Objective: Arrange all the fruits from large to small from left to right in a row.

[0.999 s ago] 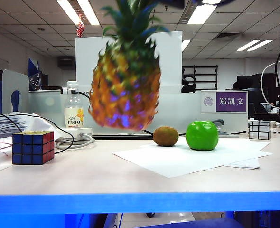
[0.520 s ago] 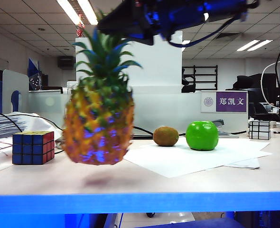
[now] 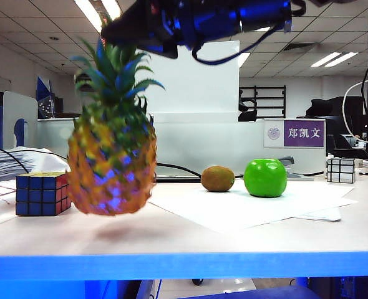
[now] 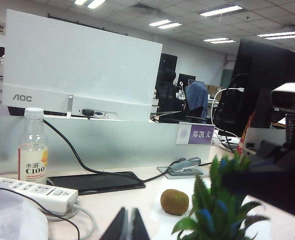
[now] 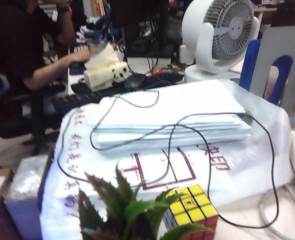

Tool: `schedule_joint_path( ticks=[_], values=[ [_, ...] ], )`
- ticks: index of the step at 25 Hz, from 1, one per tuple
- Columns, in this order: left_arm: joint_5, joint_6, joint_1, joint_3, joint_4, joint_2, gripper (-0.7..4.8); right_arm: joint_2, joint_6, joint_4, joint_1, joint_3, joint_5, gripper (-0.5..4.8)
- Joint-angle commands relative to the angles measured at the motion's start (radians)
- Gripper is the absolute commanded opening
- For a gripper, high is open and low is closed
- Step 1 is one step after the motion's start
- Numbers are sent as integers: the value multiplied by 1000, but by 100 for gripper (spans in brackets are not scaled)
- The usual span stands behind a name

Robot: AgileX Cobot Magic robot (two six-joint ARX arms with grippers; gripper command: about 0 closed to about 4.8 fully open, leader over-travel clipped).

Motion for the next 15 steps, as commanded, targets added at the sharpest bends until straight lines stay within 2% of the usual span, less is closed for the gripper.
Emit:
schedule_joint_path(
  ticks=[1,15],
  values=[
    [5,1,-1,2,8,0,23,14,-55,3,5,10,-5,-6],
    [8,1,-1,2,9,0,23,60,-93,-10,30,10,0,-5]
  ],
)
